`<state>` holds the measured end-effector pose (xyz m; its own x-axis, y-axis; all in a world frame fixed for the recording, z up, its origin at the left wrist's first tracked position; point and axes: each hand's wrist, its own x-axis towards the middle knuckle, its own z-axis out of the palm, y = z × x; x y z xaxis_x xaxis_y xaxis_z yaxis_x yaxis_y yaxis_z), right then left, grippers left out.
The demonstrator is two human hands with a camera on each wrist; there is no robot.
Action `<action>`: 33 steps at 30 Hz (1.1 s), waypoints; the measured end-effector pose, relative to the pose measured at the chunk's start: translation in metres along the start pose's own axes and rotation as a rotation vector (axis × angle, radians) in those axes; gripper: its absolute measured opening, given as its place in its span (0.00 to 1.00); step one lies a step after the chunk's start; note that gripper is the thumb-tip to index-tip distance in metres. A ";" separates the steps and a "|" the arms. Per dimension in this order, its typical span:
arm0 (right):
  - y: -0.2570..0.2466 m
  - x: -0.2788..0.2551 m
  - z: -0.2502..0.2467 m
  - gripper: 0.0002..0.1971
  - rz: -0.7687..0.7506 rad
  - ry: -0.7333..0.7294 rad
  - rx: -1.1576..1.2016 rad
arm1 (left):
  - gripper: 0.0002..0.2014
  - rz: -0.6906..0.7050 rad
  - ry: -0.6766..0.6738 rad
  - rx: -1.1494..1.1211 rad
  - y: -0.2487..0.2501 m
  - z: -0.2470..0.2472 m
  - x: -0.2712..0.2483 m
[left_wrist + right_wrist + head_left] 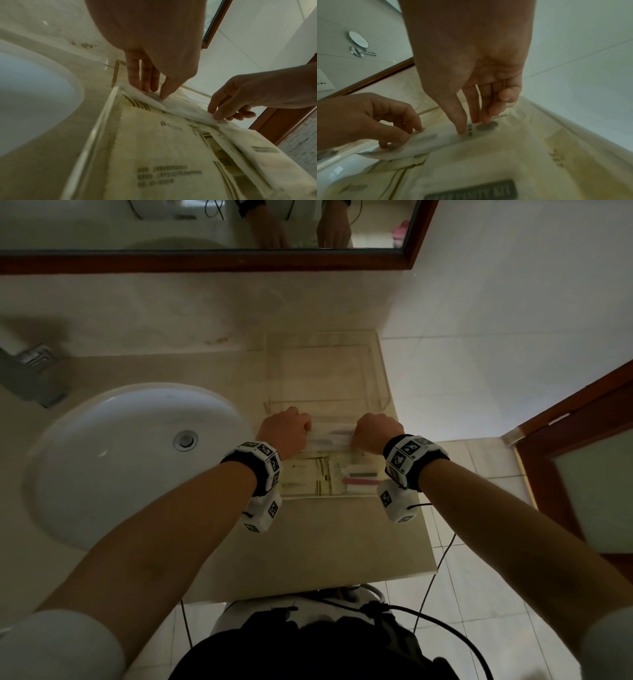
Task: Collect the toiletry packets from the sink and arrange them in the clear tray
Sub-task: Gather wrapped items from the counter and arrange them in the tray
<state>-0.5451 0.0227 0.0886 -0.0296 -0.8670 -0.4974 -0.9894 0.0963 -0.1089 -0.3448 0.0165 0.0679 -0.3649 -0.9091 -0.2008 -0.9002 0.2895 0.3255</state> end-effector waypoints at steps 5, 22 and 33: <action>0.003 -0.001 -0.005 0.18 -0.074 0.047 0.113 | 0.16 0.068 0.028 0.034 -0.009 0.003 -0.006; 0.001 -0.006 0.013 0.20 -0.082 0.116 0.065 | 0.18 0.054 0.070 0.019 -0.008 0.005 -0.019; -0.034 -0.015 -0.003 0.23 -0.220 0.219 0.258 | 0.25 -0.115 0.247 -0.113 -0.038 -0.017 -0.050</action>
<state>-0.5111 0.0307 0.1019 0.1216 -0.9617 -0.2456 -0.9080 -0.0079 -0.4189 -0.2881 0.0454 0.0811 -0.1807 -0.9834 -0.0163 -0.8950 0.1576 0.4174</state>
